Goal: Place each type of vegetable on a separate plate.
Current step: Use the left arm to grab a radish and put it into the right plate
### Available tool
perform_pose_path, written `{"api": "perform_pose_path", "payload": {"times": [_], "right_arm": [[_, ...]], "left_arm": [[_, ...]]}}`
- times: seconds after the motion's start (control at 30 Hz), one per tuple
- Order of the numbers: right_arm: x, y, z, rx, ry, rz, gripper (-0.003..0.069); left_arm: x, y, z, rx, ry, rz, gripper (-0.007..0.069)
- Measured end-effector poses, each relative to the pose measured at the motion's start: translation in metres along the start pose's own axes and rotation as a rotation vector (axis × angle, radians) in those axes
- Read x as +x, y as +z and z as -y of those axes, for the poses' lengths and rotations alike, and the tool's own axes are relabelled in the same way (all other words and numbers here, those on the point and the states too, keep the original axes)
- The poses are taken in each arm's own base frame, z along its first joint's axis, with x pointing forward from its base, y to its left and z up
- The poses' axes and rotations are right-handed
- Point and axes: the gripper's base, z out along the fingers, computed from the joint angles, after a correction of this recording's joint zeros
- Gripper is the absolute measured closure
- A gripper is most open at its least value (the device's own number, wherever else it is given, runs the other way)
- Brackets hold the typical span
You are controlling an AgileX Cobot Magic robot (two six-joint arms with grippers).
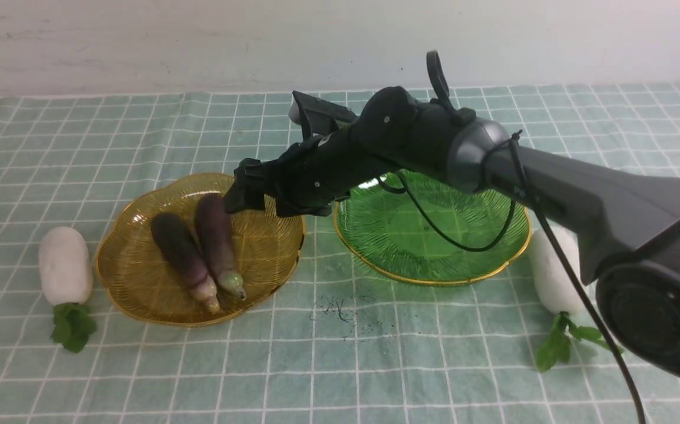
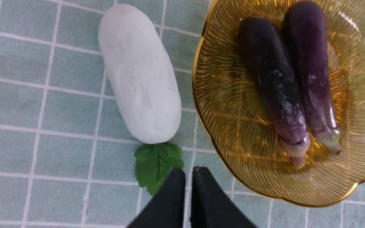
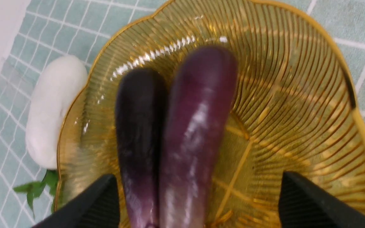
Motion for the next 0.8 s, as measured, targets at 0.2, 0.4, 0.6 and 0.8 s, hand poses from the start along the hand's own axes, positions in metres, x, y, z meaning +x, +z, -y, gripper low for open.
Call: {"api": "perform_pose_path", "payload": {"times": [0.2, 0.4, 0.6, 0.8], "right_arm": [[-0.027, -0.058, -0.002, 0.025, -0.129, -0.1, 0.0162], [-0.069, -0.171, 0.02, 0.23, -0.132, 0.005, 0.0543], [-0.051, -0.224, 0.028, 0.353, -0.097, -0.027, 0.0667], [-0.019, -0.27, 0.015, 0.464, -0.152, -0.075, 0.0671]], "left_arm": [[-0.002, 0.011, -0.005, -0.002, -0.018, -0.014, 0.0461], [-0.008, 0.057, -0.023, 0.022, -0.127, -0.039, 0.0155], [-0.009, 0.098, -0.033, 0.105, -0.175, -0.044, 0.0026], [-0.011, 0.123, -0.047, 0.071, -0.171, -0.006, 0.0022]]}}
